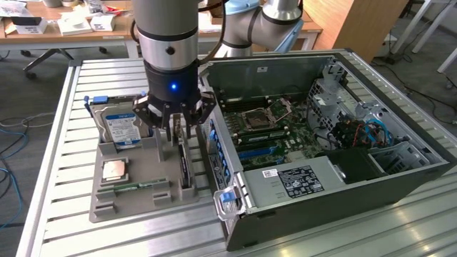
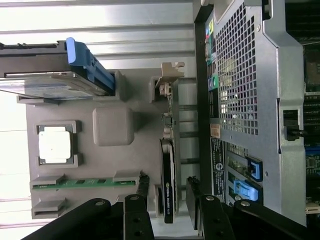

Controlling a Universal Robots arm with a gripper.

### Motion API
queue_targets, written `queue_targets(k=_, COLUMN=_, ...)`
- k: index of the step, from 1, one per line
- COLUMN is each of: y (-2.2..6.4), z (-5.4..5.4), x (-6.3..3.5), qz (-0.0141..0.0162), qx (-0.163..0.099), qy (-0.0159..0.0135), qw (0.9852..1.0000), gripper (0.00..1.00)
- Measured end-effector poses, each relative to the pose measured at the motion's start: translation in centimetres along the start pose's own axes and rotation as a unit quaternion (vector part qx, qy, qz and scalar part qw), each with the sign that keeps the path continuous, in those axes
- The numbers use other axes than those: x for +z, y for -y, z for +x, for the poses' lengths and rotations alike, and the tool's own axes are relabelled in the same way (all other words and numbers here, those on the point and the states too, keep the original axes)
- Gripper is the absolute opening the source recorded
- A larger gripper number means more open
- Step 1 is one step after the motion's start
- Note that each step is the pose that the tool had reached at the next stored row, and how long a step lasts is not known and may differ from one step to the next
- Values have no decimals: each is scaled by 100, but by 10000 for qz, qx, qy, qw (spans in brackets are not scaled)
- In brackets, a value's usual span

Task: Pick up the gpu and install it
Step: 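Pick up the gpu and move the gpu toward the slot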

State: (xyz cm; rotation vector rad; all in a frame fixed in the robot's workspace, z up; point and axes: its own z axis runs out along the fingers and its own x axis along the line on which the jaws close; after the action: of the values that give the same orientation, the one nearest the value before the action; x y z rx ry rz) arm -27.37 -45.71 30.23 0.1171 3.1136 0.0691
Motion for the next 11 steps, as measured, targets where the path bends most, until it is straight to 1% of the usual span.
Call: queue_targets(k=11, y=8, z=4, x=179, qz=0, qx=0, qy=0, qw=10000, gripper=43)
